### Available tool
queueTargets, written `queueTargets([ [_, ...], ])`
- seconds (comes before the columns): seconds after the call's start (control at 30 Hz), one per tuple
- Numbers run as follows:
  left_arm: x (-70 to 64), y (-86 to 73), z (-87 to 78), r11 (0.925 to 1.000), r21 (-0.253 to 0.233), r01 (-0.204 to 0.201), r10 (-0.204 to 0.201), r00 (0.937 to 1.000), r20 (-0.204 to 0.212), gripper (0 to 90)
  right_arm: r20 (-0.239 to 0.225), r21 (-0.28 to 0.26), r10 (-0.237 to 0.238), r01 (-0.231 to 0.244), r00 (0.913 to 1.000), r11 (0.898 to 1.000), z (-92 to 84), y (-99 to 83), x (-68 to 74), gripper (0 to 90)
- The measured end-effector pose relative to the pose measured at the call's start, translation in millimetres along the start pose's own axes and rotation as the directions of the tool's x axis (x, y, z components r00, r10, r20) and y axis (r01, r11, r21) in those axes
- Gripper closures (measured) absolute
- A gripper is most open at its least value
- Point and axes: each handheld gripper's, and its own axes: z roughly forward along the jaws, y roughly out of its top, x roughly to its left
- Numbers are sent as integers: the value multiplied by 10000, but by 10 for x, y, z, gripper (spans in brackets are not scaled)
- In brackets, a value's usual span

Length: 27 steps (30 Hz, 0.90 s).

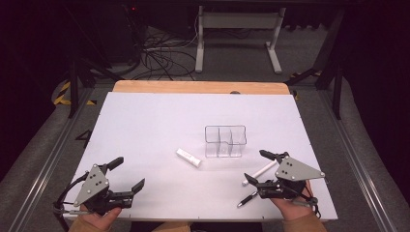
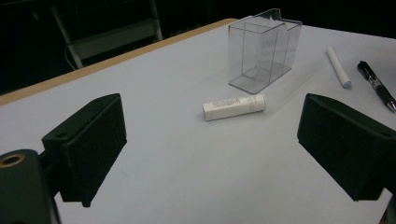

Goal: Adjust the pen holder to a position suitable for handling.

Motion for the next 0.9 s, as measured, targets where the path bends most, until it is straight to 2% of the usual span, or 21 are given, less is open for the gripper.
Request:
queueTargets([
  [0.2, -2, 2, 1, 10000, 18, -3, 3, 10000, -3, 89, -104, 71, 27, -26, 9999, 10000, 21, 40, -23, 182],
  [0.6, 1, 0, 6, 9999, 91, 73, -73, 10000, 19, 93, -220, 600, -62, 75, 9997, 9982, 27, 98, -112, 197],
  [0.8, 6, 1, 11, 9999, 99, 55, -55, 10000, 14, 95, -656, 1209, -363, 441, 9972, 9917, 41, 98, -144, 227],
  [0.9, 3, 0, 14, 9999, 97, 96, -96, 10000, 15, 95, -934, 1650, -733, 881, 9929, 9824, 53, 110, -152, 235],
])
